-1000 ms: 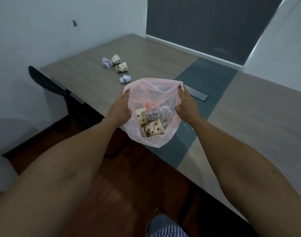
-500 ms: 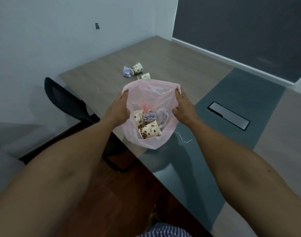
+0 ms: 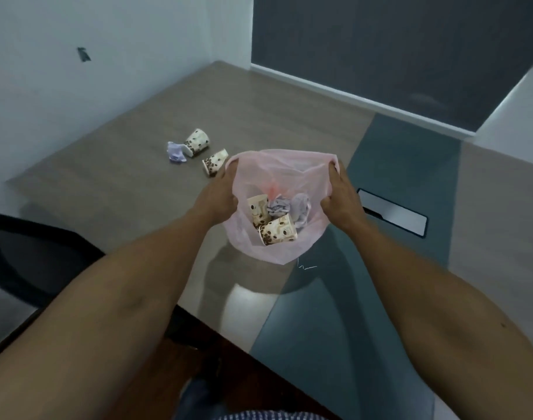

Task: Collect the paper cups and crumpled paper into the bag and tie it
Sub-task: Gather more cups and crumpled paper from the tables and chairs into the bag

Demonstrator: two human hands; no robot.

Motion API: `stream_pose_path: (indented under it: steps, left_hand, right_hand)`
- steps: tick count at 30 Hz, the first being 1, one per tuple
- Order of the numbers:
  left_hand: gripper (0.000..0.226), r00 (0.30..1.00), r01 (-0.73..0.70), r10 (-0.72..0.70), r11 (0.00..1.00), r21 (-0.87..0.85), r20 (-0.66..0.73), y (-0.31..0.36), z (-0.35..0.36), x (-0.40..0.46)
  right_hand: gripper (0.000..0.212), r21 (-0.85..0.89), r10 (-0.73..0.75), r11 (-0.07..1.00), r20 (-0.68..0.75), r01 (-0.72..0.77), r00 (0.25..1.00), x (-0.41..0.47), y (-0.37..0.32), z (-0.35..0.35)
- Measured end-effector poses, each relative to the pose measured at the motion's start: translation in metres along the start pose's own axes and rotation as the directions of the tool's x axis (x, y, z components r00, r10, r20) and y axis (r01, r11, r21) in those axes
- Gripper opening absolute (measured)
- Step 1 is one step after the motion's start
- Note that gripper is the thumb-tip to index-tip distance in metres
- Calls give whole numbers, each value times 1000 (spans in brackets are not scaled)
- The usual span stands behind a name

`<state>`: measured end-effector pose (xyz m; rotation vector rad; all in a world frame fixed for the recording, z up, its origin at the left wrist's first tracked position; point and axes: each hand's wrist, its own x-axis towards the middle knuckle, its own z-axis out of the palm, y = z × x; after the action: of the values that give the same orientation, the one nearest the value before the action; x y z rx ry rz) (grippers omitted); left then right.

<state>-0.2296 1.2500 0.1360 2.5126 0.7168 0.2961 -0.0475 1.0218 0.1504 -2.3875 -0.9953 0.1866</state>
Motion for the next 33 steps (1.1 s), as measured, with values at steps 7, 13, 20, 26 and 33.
stream_pose_path:
  steps: [7,13,20,26,33]
  left_hand:
    - [82,946,-262,287,951,-164,153,-26,6,92]
    - [84,877,-361,392,919,-158,278,-85,26,117]
    - [98,956,-71,92,994,-86,279,-139,58,120]
    - [70,900,-195,163,980,39,405,-166,97,129]
    - [44,989,-27,48,989,-143,141,-164,91,108]
  right_hand:
    - [96,25,215,977,-200,-214,956,9,4,22]
    - [105,130,426,904,-227,-407,875,-10,-11,75]
    - [97,-17,445,883,-286,-468,849,-11,-17,101]
    - [89,-97,425,870,-349,-483,835,-5,-12,110]
    - [91,-18,462,871,-314,-491,830,5,-24,110]
